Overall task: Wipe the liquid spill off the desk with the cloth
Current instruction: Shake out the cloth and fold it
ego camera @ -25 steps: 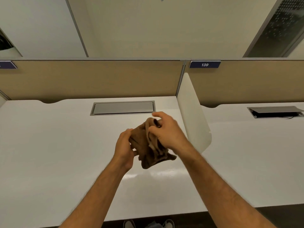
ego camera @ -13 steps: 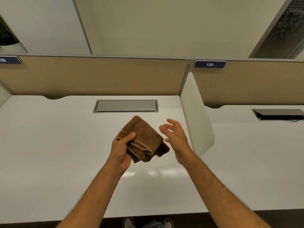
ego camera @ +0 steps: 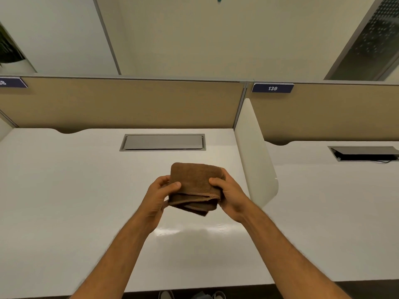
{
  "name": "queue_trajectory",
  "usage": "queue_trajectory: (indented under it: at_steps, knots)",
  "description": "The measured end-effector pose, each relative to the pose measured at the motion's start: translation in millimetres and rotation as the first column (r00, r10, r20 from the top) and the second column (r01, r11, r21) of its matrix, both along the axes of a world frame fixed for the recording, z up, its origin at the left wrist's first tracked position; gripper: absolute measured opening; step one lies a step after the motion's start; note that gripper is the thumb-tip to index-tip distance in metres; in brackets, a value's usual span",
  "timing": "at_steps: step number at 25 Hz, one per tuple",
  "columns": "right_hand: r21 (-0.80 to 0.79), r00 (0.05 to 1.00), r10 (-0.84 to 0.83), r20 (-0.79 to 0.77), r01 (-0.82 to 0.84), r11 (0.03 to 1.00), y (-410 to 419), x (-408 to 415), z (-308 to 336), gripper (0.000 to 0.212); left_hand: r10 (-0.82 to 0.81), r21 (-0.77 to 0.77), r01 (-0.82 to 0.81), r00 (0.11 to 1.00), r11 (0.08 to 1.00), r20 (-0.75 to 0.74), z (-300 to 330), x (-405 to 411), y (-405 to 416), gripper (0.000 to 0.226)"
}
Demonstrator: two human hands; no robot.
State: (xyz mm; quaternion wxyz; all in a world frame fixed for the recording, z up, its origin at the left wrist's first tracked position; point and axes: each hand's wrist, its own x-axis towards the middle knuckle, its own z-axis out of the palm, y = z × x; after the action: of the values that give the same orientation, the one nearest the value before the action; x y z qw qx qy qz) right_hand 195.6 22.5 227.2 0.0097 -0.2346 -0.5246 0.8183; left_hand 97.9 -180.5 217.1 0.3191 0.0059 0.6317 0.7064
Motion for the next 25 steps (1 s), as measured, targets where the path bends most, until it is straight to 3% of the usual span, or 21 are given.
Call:
queue_trajectory:
  at_steps: [3,6,11,20,25]
  knots:
    - [0.068,0.997,0.063,0.035,-0.065,0.996,5,-2,14,0.033,-0.091,-0.038,0.092,0.996,0.995,0.014,5,6,8,0.066]
    - [0.030,0.997,0.052,0.053,-0.054,0.998,0,-4,15,0.035,-0.085,-0.064,0.082,0.995,0.995,-0.048,9,18,25,0.064]
    - [0.035,0.994,-0.075,0.075,0.073,0.997,7,-1,3,0.045,0.051,-0.092,-0.062,0.993,0.994,-0.111,3,20,38,0.029]
    - [0.374,0.984,-0.166,0.069,0.129,0.918,13,-2,-28,0.064,-0.138,-0.030,0.140,0.990,0.990,0.036,-31,-30,36,0.065]
    - [0.471,0.951,-0.291,0.106,0.210,0.856,32,-22,-57,0.060,-0.187,-0.085,0.187,0.982,0.979,0.007,-75,-65,64,0.062]
